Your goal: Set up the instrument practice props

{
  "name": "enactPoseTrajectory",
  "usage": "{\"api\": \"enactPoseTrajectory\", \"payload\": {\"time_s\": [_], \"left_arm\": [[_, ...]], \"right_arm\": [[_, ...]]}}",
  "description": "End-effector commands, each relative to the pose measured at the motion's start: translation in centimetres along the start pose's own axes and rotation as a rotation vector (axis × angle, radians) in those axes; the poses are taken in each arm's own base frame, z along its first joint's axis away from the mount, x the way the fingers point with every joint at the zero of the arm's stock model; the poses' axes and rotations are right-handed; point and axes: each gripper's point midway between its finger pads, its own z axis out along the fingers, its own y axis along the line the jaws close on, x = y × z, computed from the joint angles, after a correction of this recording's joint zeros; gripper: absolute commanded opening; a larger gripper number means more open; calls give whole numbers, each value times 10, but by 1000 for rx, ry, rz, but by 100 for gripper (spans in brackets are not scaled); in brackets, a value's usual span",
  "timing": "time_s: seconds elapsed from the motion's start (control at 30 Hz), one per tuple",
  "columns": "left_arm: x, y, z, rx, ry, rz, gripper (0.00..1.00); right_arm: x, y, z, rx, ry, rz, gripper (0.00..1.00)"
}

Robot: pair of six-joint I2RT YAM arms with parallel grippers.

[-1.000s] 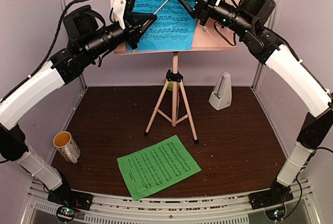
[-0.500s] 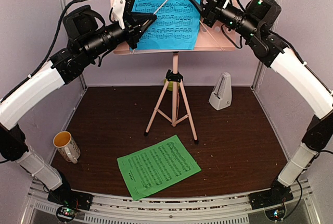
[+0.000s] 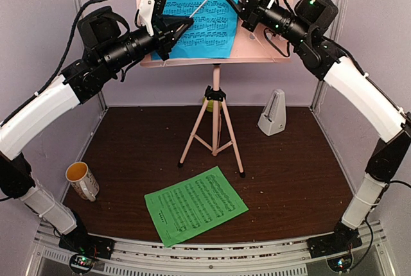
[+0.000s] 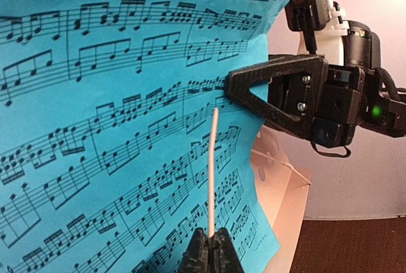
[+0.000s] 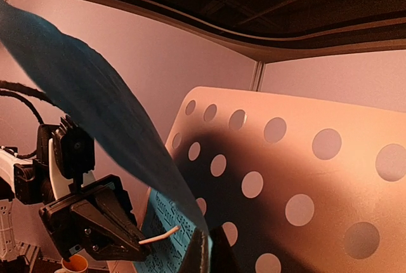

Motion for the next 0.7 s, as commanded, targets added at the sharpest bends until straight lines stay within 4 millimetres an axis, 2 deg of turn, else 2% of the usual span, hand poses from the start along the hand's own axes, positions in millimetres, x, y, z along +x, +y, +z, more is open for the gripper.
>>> {"api": "enactPoseTrajectory", "payload": {"time_s": [0.0, 0.4, 0.67], "left_arm": [[-52, 7, -12, -9, -160, 37, 0], [-52, 7, -13, -11, -161, 33, 0], [-52, 8, -13, -18, -160, 32, 0]], "right_arm": [[-20, 8, 6, -36, -60, -4, 0], [-18, 13, 15, -57, -85, 21, 0], [-8, 17, 19, -73, -71, 49, 0]]}}
